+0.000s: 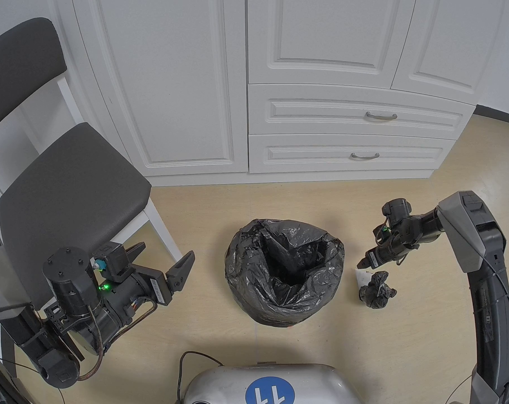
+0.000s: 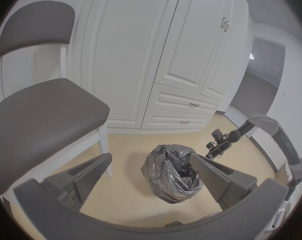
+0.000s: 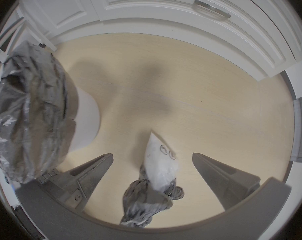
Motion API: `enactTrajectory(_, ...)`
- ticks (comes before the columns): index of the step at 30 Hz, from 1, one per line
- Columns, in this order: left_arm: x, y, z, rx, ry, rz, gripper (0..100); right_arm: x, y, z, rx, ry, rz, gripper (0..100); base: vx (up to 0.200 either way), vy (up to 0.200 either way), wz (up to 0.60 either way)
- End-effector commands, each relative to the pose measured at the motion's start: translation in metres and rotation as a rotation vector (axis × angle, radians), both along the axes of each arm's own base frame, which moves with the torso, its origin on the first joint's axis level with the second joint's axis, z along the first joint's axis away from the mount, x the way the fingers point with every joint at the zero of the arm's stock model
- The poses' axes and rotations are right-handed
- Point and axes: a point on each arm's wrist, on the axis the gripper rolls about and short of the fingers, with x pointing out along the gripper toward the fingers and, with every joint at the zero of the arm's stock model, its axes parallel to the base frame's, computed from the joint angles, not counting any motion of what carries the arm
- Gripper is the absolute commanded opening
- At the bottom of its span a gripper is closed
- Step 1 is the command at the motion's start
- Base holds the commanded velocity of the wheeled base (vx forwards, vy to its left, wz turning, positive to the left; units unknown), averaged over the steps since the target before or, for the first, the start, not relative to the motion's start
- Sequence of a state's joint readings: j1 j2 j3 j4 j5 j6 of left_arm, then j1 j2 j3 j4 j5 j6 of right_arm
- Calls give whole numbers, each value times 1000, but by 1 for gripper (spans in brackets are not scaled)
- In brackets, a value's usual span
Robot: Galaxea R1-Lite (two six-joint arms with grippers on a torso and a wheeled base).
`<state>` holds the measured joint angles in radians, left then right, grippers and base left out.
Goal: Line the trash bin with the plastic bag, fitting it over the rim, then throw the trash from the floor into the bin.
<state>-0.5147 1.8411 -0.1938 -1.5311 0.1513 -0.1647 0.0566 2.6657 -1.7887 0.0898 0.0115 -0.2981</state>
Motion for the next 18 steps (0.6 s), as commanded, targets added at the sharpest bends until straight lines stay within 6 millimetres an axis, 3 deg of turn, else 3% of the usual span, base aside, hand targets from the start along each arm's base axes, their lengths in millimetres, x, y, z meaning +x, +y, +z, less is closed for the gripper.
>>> enactTrajectory(1,-7,7,2,-42,19,18,100,4,-1,-45,-85,151,32,100,0,0,0)
enactTrajectory(6,-8,8,3,-60,21,22,100,2,-5,-42,-121,212,41,100,0,0,0)
enactTrajectory(9,-7,10,3,-61,19,30,100,2,-10,-55,-180,235,3,100,0,0,0)
enactTrajectory(15,-3,14,4,-64,17,53,100,1,-10,-56,-181,240,9,100,0,0,0)
enactTrajectory(16,-2,14,3,-63,18,53,100,1,-9,-57,-183,245,15,0,0,0,0)
enactTrajectory(18,-2,14,2,-61,22,53,100,0,-9,-60,-192,250,31,0,0,0,0)
